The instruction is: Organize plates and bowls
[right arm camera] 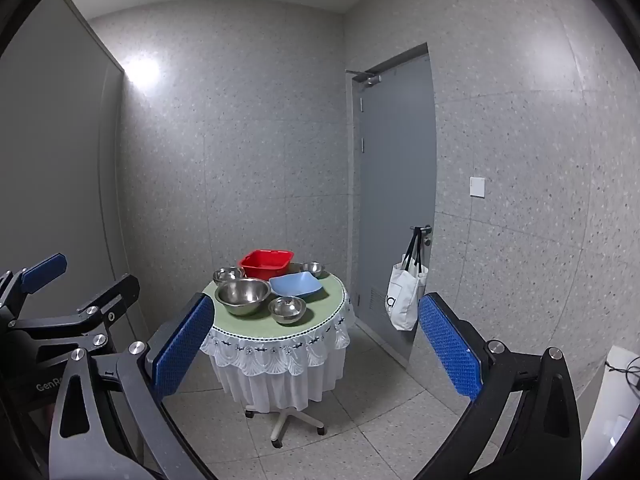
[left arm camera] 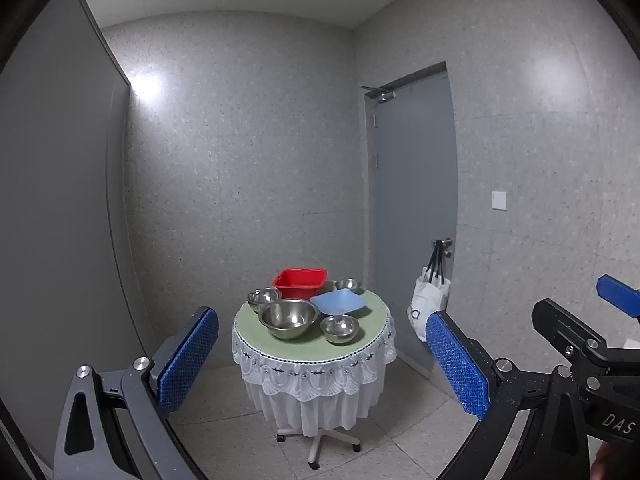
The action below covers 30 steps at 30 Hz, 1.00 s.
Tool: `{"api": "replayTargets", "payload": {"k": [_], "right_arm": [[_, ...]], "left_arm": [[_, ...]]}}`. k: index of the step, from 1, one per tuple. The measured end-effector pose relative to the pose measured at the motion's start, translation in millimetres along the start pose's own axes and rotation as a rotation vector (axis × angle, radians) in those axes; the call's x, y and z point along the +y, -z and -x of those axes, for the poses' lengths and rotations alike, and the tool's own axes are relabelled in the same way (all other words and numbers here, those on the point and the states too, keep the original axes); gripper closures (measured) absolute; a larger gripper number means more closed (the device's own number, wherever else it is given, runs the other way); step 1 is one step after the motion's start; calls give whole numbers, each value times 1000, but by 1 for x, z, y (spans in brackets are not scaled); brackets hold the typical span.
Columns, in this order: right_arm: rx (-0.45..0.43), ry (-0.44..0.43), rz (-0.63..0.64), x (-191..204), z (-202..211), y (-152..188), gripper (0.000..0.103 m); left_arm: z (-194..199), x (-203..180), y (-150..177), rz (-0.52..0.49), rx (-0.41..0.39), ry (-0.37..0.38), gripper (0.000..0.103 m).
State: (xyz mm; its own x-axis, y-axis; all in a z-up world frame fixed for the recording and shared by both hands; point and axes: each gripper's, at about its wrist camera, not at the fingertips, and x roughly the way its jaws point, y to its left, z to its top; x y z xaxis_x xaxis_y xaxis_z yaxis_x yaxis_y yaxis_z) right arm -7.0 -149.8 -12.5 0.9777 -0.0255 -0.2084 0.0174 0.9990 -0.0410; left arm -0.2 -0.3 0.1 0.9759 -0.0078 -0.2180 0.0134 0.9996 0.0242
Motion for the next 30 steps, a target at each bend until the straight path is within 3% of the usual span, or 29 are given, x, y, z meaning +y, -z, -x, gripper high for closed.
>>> {"api": "replayTargets", "payload": {"k": [30], "right_arm": [[-5,0,-5,-6,6,-4,0]], "left_arm": [[3,-4,4,7,9,0,0]]}}
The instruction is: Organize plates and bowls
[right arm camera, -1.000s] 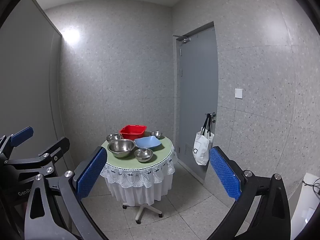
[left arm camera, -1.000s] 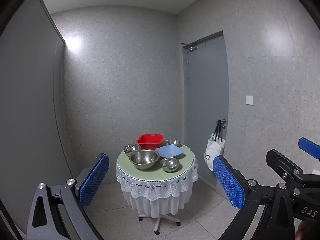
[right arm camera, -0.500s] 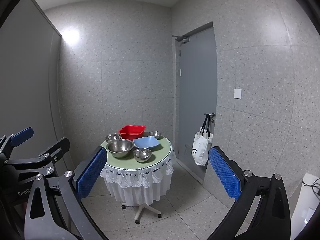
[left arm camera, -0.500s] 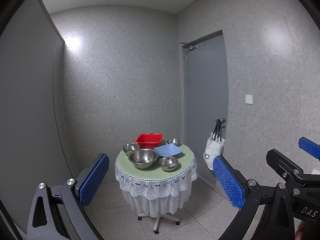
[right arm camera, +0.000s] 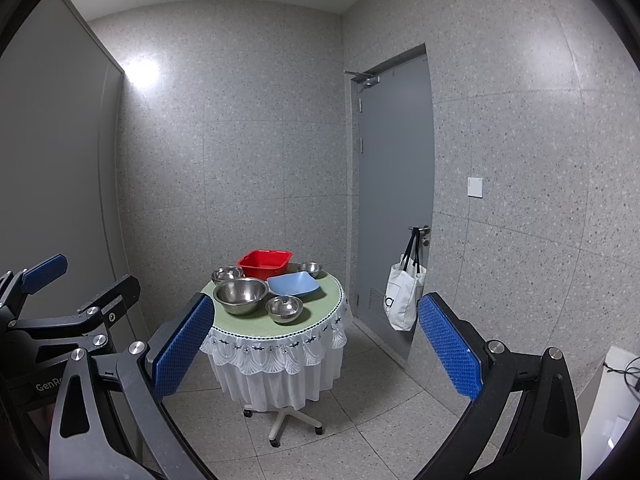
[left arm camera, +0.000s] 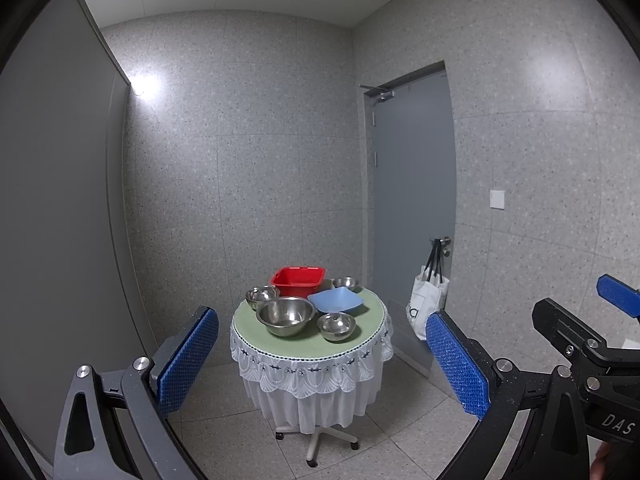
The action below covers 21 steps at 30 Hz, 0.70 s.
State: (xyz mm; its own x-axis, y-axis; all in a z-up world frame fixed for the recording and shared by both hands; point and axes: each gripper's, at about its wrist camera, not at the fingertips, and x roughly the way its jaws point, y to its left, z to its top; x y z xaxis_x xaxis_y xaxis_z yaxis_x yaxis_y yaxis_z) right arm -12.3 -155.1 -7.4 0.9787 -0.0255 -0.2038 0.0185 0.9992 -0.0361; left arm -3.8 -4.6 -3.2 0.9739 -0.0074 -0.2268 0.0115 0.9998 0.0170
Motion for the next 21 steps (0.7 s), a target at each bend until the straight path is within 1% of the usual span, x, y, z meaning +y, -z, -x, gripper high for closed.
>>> {"api": "replayTargets", "payload": {"k": [21], "right_arm": [[7,-2,0,4,1,2,0]], "left_arm": [[5,1,7,3,5,-2,1]]}}
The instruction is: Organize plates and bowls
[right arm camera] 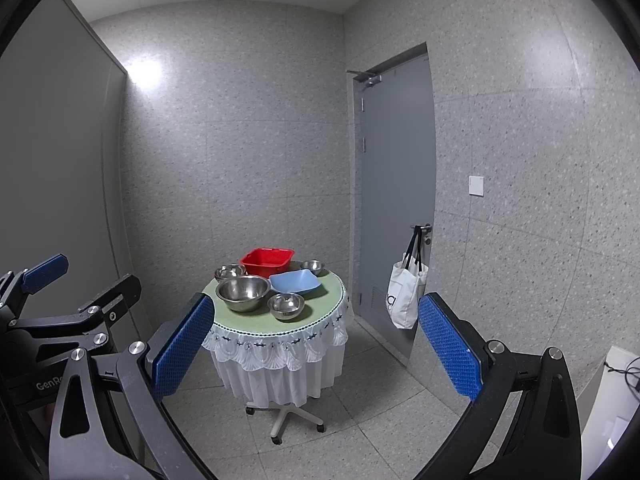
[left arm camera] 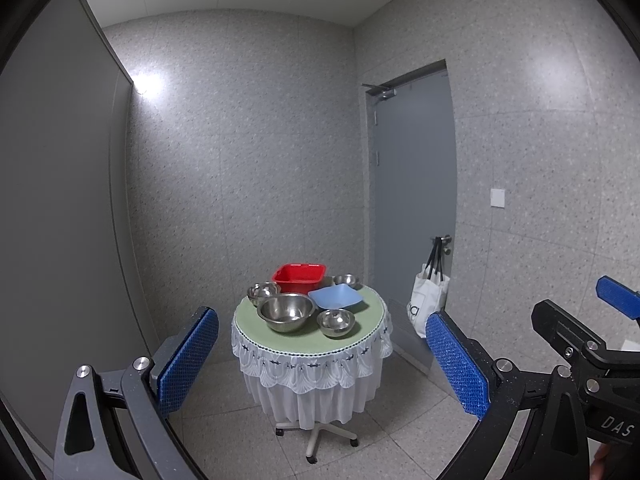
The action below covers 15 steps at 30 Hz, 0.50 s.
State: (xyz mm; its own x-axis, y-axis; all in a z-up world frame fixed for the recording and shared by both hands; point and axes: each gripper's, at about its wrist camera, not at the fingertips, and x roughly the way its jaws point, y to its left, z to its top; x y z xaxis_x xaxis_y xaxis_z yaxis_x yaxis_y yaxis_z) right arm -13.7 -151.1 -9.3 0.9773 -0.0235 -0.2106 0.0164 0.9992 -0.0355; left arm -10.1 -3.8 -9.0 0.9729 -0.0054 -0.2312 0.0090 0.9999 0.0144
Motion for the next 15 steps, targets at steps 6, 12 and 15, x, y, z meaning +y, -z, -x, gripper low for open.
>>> {"api": "replayTargets", "payload": {"k": [6,12,15], "right_arm": [[5,-3,-3,0,-5,2,0],[11,-6,-6,0,-10,5,0],[15,-8,-8,0,-12,7,0]], "left_arm": [[1,-3,-2,-1,6,-4,0],[1,-8,-2,-1,12,-10,1],[-1,-11,-2,0,19,-12,1]]}}
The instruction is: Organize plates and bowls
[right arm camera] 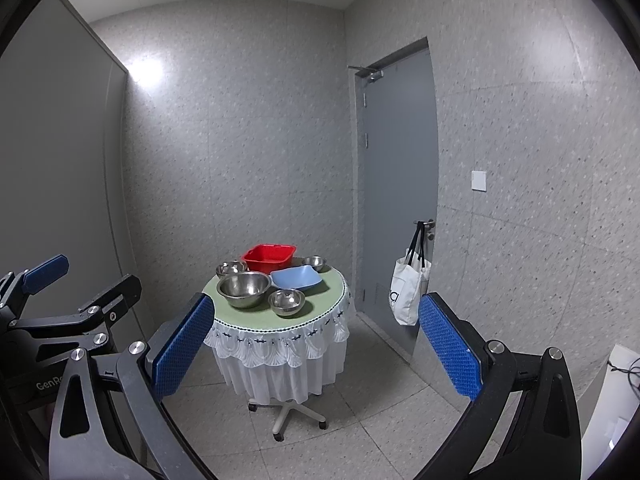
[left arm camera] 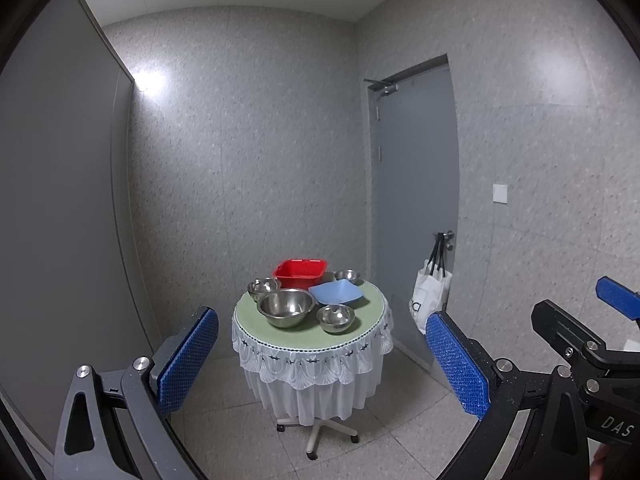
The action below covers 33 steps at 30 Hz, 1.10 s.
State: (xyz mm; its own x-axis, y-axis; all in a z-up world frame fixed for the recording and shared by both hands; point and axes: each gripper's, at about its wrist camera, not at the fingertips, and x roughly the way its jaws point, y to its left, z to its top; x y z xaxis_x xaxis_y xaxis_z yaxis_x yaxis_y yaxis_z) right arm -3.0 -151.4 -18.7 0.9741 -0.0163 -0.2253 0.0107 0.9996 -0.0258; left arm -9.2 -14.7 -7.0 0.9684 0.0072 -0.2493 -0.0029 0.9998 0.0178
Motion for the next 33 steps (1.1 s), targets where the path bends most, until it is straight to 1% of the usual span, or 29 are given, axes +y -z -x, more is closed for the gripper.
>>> {"api": "replayTargets", "payload": {"k": [1,11,14,18,24,28,33], "right_arm": [[2,0,0,0,-1,1,0],[24,-5,-9,-1,-18,6,0],[37,-7,-16,-2,-29,7,0],[60,-8,-26,-1,-52,8,0],[94,-4,-36,7,-102,8,0],[119,1,-36,19,-148,8,0],[160,28,-45,39,-218,3,0]], "left_arm": [[-3,2,-4,1,5,1,1],[-20,-6,-4,-2,29,-5,0],[-34,-6,-8,-3,43,-5,1],[-62,-3,-13,-6,65,-4,1],[-125,9,-26,-9,100,1,0],[-186,27,-37,-7,122,22,0],[-280,60,-58,-36,159,58,1]]}}
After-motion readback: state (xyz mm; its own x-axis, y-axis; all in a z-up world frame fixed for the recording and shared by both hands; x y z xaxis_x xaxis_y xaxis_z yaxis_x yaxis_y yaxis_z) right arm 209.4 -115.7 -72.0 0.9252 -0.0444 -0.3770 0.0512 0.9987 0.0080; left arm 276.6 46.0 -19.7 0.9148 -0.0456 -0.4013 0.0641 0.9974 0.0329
